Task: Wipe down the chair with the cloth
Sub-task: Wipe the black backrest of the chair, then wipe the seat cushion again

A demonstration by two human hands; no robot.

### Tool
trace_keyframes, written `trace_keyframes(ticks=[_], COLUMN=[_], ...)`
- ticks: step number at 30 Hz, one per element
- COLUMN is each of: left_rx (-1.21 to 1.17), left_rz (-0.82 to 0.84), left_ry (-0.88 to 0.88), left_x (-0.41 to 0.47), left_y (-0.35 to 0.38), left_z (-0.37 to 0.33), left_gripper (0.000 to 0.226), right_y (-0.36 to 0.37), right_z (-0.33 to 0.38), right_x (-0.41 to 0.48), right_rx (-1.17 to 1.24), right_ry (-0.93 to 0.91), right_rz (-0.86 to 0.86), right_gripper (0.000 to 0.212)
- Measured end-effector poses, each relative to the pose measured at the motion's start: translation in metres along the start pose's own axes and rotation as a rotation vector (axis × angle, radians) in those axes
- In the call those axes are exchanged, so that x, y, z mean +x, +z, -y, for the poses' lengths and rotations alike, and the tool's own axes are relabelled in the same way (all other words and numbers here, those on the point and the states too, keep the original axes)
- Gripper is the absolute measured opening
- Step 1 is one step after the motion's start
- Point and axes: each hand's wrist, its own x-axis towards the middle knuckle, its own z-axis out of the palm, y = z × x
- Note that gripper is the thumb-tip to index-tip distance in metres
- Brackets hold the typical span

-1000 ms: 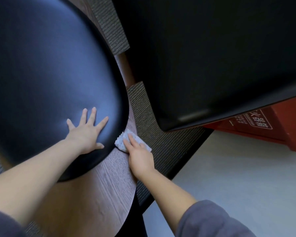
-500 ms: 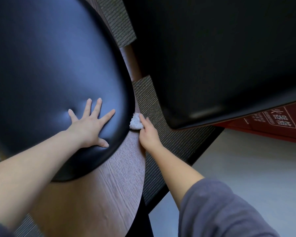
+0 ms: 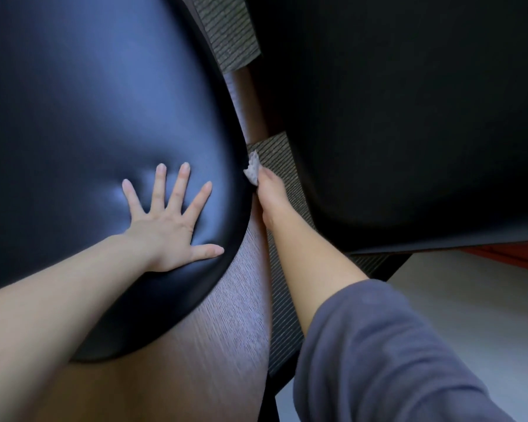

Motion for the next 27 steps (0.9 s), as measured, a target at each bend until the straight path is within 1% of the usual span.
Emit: trace_keyframes(ticks=[2,3,6,10,14,19,24,27], left_rx=[0.004,0.006,0.006,-0.01,-0.019,-0.021,-0.01,-0.002], left_rz=[0.007,0.011,0.025,0.056,0.076,0.08,0.045,-0.01], left_ry=[-0.003,-0.005,-0.01,-0.021,-0.028,-0.042,-0.025,0.015], left_x=[0.001,0.0,-0.001,-0.001,-0.001,-0.002,-0.006,-0.012], left_y=[0.0,0.0,-0.003,-0.005,-0.008,-0.009,-0.009,-0.008], left_z=[0.0,0.0,-0.001,-0.002,-0.004,-0.005,-0.004,-0.002], left_gripper=[0.103,0.103,0.103,0.104,0.106,0.107,0.107,0.106], right_y=[0.007,0.008,0.005,-0.015,-0.03,-0.038,-0.044,-0.045], right_z=[0.013,0.015,0.008,-0.011,-0.036,-0.059,-0.077,-0.089], right_x=[0.011,0.015,0.015,-0.012,-0.046,-0.092,-0.131,-0.155], right_rx=[0.053,0.043,-0.063,-0.167,-0.298,-0.322,-0.332,-0.36], right_ry=[0.039,0.056,0.086,0.111,0.086,0.121,0.149,0.137], right_rz=[0.027,0.026,-0.017,0.012,-0.067,-0.18,-0.24,-0.287], right_gripper=[0.027,0.025,0.029,0.027,0.032,0.034,0.034,0.03])
